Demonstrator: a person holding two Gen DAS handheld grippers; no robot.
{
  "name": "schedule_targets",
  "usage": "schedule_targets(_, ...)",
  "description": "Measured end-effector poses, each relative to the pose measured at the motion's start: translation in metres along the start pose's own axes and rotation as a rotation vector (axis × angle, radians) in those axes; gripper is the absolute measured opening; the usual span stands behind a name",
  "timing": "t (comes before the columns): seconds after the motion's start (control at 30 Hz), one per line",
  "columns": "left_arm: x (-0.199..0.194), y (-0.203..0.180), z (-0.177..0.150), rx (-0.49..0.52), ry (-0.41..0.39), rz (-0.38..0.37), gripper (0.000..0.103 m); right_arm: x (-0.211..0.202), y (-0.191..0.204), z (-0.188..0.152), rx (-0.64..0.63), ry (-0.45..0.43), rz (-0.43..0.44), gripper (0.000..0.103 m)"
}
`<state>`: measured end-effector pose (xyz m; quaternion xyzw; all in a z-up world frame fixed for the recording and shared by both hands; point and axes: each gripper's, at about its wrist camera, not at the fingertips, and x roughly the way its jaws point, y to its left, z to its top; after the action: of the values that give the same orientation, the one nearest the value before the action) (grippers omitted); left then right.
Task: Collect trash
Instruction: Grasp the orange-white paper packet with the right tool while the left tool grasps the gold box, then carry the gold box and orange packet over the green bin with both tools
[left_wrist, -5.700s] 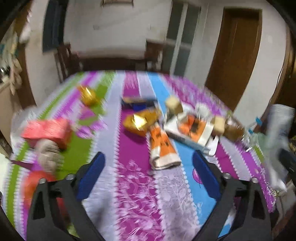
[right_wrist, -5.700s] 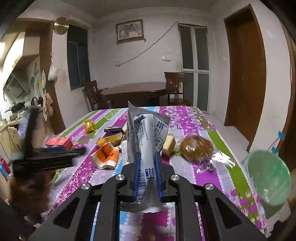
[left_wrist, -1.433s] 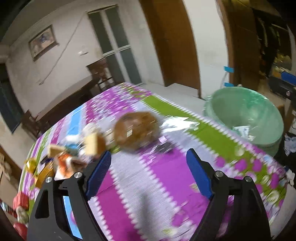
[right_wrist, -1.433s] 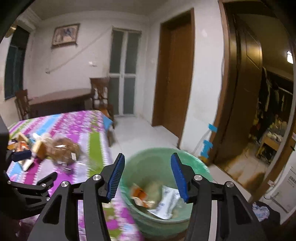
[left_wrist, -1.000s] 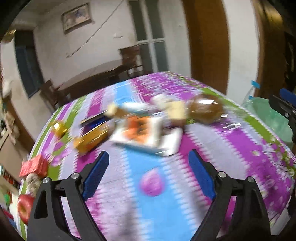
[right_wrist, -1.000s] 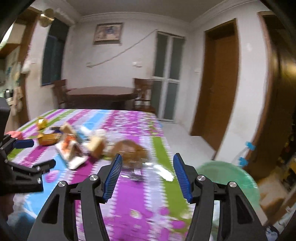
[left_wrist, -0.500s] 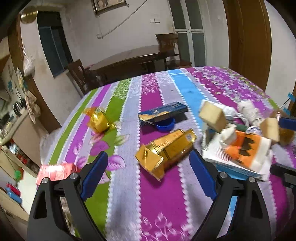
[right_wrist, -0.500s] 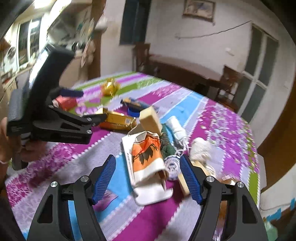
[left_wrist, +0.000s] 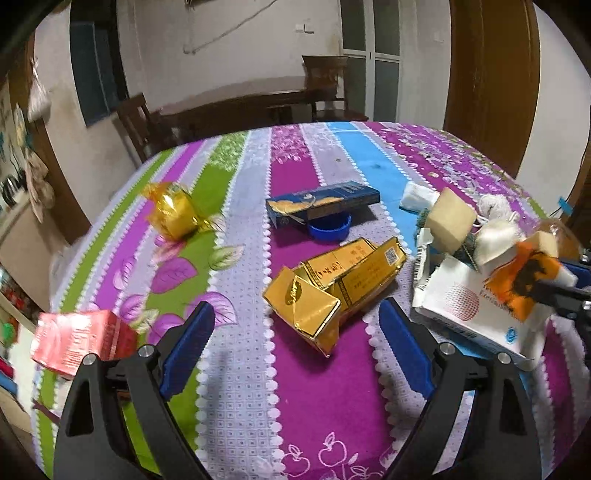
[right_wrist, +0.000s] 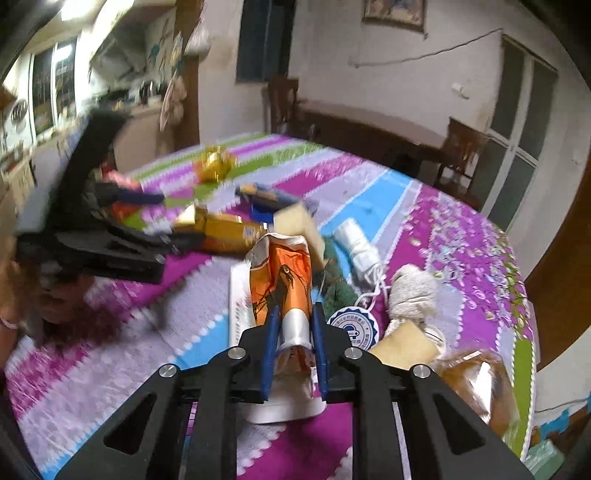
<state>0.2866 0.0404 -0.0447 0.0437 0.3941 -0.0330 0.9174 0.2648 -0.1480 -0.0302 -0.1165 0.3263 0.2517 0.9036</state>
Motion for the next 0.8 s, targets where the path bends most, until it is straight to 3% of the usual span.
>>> schedule_targets(0.23,0.003,-0.013,0.005,0.056,-0.001,-0.014,0.084,-0.073,0.0,-0.016,0.195,-0.166,0.035,0.018)
schedule_targets(0.3,0.01,-0.021,0.007,0.096,0.021,-0.011,0.072,-0.092,0.001,-0.029,0.251,-0.196,0.055,0.018)
schedule_targets(0.33,0.014,-0.022,0.007,0.105,0.034,-0.004,0.061,-0.101,0.002,-0.036,0.275,-0.211,0.064,0.018)
schedule_targets(0.4,0.022,-0.026,0.007,0.123,0.045,0.037,0.053,-0.114,0.002,-0.049,0.327,-0.225,0.082,0.019)
schedule_targets(0.43,0.023,-0.025,0.008,0.122,0.045,0.042,0.045,-0.12,0.0,-0.055,0.357,-0.23,0.091,0.019)
schedule_targets(0.53,0.016,-0.023,0.008,0.107,0.021,0.028,0.035,-0.131,-0.002,-0.072,0.41,-0.236,0.085,0.019)
schedule_targets(0.8,-0.042,-0.022,-0.018,0.033,-0.026,-0.007,0.032,-0.149,-0.004,-0.096,0.476,-0.255,0.058,0.019)
